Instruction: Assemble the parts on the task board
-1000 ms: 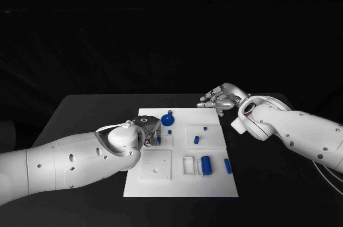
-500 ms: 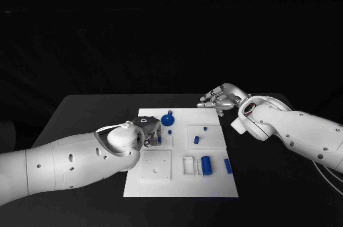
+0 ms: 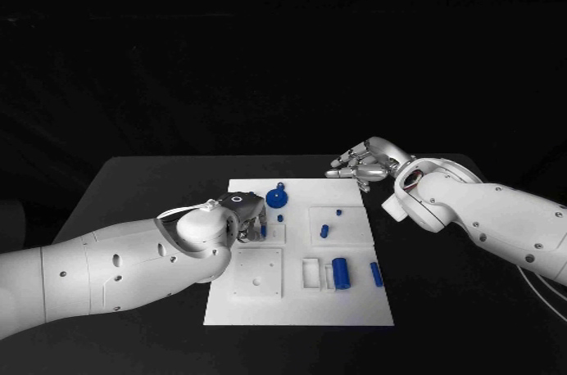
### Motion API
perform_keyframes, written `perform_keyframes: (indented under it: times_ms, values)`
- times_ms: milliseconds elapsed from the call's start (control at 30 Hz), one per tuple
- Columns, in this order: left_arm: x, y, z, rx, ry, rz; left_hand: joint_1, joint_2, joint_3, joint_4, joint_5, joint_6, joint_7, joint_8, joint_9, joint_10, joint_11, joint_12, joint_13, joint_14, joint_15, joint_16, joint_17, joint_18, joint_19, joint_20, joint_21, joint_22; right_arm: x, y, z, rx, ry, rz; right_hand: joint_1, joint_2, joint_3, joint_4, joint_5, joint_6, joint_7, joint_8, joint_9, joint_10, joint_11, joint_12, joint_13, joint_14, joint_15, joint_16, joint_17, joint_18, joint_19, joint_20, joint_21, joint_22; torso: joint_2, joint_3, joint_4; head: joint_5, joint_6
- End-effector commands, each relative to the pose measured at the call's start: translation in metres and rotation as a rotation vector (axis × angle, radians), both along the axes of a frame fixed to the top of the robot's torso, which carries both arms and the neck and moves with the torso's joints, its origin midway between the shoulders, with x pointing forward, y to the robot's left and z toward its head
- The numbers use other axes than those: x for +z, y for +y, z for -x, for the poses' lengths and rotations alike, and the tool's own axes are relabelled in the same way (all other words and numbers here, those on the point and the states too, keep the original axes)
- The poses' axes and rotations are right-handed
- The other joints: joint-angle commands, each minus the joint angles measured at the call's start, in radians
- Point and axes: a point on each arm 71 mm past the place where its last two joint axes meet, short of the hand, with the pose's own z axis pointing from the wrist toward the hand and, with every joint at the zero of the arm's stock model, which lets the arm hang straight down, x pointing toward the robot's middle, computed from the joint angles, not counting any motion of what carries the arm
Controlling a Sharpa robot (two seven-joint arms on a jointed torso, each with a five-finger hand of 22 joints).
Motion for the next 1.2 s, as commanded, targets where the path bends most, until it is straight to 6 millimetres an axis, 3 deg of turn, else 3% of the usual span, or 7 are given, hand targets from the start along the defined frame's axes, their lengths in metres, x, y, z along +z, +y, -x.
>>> perform_keyframes:
  times_ms: [33, 300, 567, 700, 867, 1000, 1200]
  values:
    - [-0.0043, -0.001, 0.0026, -0.014, 0.026, -0.007, 0.009, 0.002, 0.001, -0.006, 0.007, 0.003, 0.003, 0.003, -0.001, 0.014, -0.005, -0.006, 0.0, 0.001, -0.005, -0.004, 0.001, -0.008, 0.001, -0.006, -0.007, 0.019, 0.0001, 0.0005, 0.0004, 0.006, -0.003, 0.003, 0.006, 0.007, 0.005, 0.003, -0.005, -0.001, 0.001, -0.003, -0.001, 0.007, -0.001, -0.002, -0.001, 0.004, -0.002, -0.006, 0.0, 0.011, 0.032, -0.004, -0.002, 0.053, 0.0, -0.0006, 0.0003, 0.0, -0.001]
    - [-0.0036, -0.0014, 0.0031, -0.021, 0.022, 0.004, 0.021, 0.015, 0.012, -0.013, 0.017, -0.008, -0.016, 0.003, -0.001, 0.013, -0.016, -0.007, 0.001, 0.001, -0.011, -0.005, 0.001, -0.011, 0.001, -0.01, -0.008, 0.02, -0.0003, 0.0004, 0.0006, 0.006, -0.002, 0.003, 0.006, 0.007, 0.005, 0.003, -0.005, -0.001, 0.001, -0.003, -0.001, 0.007, -0.001, -0.002, -0.001, 0.004, -0.002, -0.006, 0.0, 0.011, 0.032, -0.004, -0.002, 0.053, 0.0, -0.0004, 0.0004, -0.001, 0.0]
    - [-0.0033, -0.0005, 0.0032, -0.02, 0.019, 0.007, 0.013, -0.001, -0.005, -0.029, 0.005, -0.047, -0.027, 0.003, -0.001, 0.011, -0.022, -0.01, 0.0, 0.0, -0.016, -0.009, 0.0, -0.025, 0.003, -0.025, -0.012, 0.019, -0.0006, 0.0001, 0.0007, 0.005, -0.001, 0.002, 0.008, 0.005, 0.005, 0.004, -0.005, -0.003, 0.001, -0.003, -0.001, 0.007, -0.001, -0.002, -0.002, 0.005, -0.002, -0.005, 0.001, 0.011, 0.032, -0.004, -0.001, 0.054, 0.0, -0.0003, 0.0005, -0.001, -0.001]
    - [-0.0031, 0.001, 0.0033, -0.015, 0.017, 0.009, -0.007, -0.03, -0.023, -0.038, -0.006, -0.229, -0.034, -0.002, -0.007, 0.006, -0.026, -0.014, -0.002, -0.003, -0.02, -0.013, -0.001, -0.039, 0.004, -0.04, -0.018, 0.018, -0.0009, -0.0002, 0.0007, 0.005, -0.001, 0.002, 0.008, 0.004, 0.005, 0.005, -0.005, -0.004, 0.001, -0.004, -0.001, 0.007, -0.001, -0.002, -0.002, 0.005, -0.001, -0.006, 0.001, 0.011, 0.032, -0.004, -0.002, 0.054, 0.0, -0.0005, 0.0001, -0.001, -0.001]
    - [-0.0026, 0.0027, 0.0036, -0.01, 0.013, 0.015, 0.001, -0.085, -0.008, 0.017, -0.01, -0.38, -0.033, -0.008, -0.013, 0.003, -0.028, -0.02, -0.007, -0.006, -0.024, -0.019, -0.001, -0.058, 0.007, -0.057, -0.03, 0.018, -0.0015, -0.0006, 0.0008, 0.003, 0.002, -0.002, 0.008, 0.003, 0.005, 0.006, -0.005, -0.006, 0.002, -0.003, -0.001, 0.007, 0.0, -0.002, -0.002, 0.005, -0.001, -0.006, 0.001, 0.011, 0.032, -0.004, -0.001, 0.054, 0.0, -0.0004, 0.0007, -0.001, -0.001]
    - [-0.0016, 0.004, 0.0038, -0.008, 0.006, 0.025, 0.024, -0.105, -0.022, 0.07, -0.015, -0.412, -0.04, -0.01, -0.014, -0.001, -0.031, -0.022, -0.009, -0.009, -0.028, -0.021, 0.002, -0.069, 0.01, -0.065, -0.037, 0.019, -0.0019, -0.0008, 0.0009, 0.002, 0.004, -0.003, 0.008, 0.003, 0.005, 0.006, -0.005, -0.006, 0.002, -0.003, -0.001, 0.007, 0.0, -0.002, -0.002, 0.005, -0.001, -0.006, 0.001, 0.011, 0.032, -0.004, -0.001, 0.054, 0.0, -0.0007, 0.0005, -0.001, 0.0]
    - [0.0012, 0.0054, 0.004, -0.012, -0.014, 0.053, 0.037, -0.114, -0.027, 0.092, -0.015, -0.43, -0.04, -0.011, -0.015, -0.001, -0.033, -0.023, -0.012, -0.008, -0.03, -0.023, 0.004, -0.073, 0.014, -0.069, -0.042, 0.019, -0.0026, -0.0012, 0.0011, 0.001, 0.005, -0.004, 0.008, 0.003, 0.005, 0.006, -0.005, -0.006, 0.002, -0.003, -0.001, 0.007, 0.0, -0.002, -0.002, 0.005, -0.001, -0.006, 0.001, 0.011, 0.032, -0.004, -0.001, 0.054, 0.0, -0.0007, -0.0001, 0.0, 0.001]
